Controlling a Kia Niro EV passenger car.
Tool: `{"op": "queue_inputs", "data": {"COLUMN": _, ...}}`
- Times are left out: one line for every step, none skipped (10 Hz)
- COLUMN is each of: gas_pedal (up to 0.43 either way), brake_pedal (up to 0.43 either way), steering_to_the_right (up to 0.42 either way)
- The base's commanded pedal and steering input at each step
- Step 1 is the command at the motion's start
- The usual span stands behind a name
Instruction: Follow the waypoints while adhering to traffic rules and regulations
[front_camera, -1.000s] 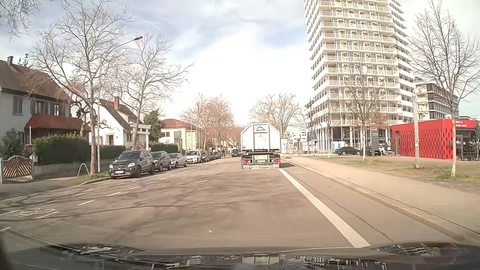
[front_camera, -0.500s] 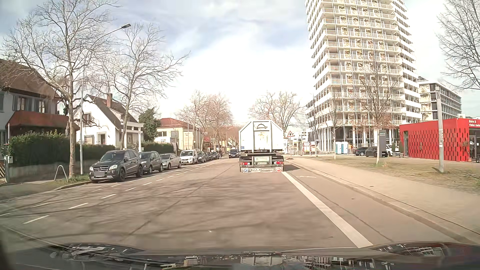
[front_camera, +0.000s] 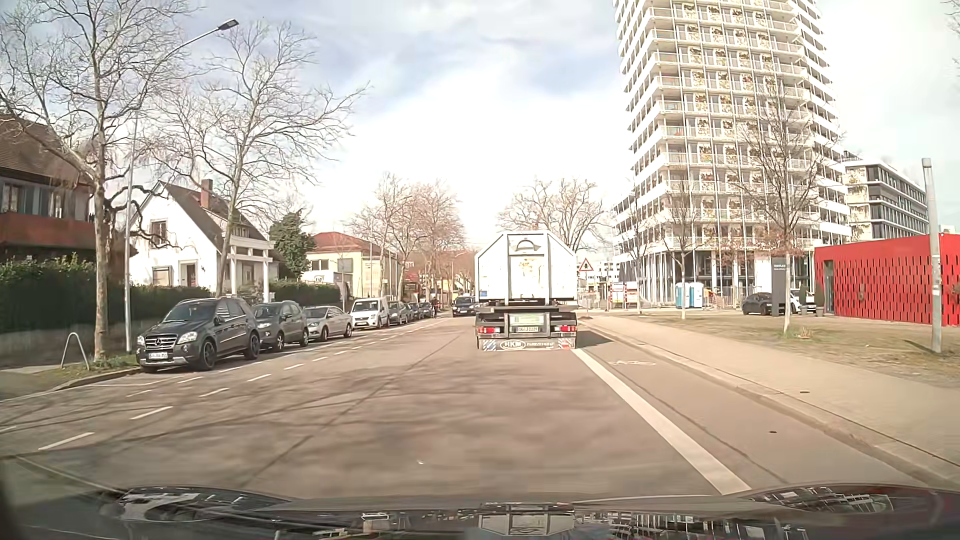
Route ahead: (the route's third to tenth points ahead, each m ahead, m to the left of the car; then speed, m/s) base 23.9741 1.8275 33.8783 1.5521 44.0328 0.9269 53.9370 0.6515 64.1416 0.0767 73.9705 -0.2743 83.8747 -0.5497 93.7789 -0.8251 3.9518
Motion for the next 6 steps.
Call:
{"op": "queue_inputs", "data": {"gas_pedal": 0.000, "brake_pedal": 0.183, "steering_to_the_right": -0.002}}
{"op": "queue_inputs", "data": {"gas_pedal": 0.000, "brake_pedal": 0.177, "steering_to_the_right": -0.003}}
{"op": "queue_inputs", "data": {"gas_pedal": 0.000, "brake_pedal": 0.171, "steering_to_the_right": -0.006}}
{"op": "queue_inputs", "data": {"gas_pedal": 0.000, "brake_pedal": 0.177, "steering_to_the_right": -0.008}}
{"op": "queue_inputs", "data": {"gas_pedal": 0.000, "brake_pedal": 0.177, "steering_to_the_right": -0.008}}
{"op": "queue_inputs", "data": {"gas_pedal": 0.000, "brake_pedal": 0.177, "steering_to_the_right": -0.009}}
